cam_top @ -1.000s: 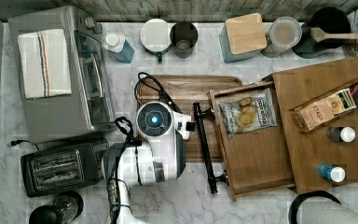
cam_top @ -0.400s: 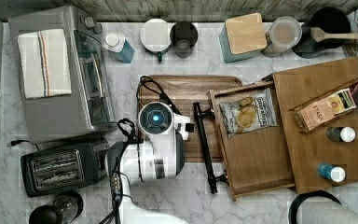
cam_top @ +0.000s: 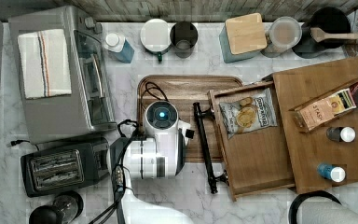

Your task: Place the butter on the board.

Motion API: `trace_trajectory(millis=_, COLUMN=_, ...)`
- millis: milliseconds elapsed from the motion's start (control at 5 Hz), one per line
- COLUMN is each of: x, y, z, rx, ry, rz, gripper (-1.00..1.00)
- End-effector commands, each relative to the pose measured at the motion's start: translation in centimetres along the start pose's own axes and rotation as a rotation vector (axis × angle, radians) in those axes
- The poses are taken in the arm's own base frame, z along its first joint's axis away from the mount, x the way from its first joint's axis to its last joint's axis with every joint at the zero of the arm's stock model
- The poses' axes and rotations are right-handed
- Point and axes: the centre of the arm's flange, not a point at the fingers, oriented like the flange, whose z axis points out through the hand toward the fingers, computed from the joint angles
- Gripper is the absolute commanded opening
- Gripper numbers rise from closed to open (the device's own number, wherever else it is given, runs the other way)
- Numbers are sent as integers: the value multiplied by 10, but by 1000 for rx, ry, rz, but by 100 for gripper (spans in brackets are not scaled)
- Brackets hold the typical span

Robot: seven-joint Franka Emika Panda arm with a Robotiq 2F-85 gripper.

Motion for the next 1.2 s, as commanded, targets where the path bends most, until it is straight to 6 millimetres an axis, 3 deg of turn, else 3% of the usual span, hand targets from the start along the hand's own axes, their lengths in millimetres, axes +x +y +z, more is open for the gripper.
trace_trajectory(millis=200, x=-1, y=-6, z=-30, rx=96, ry=18, rz=-1, gripper=100)
trace_trajectory(millis=1200, x=-1, y=-6, z=-30, rx=96, ry=18, rz=-1, gripper=100)
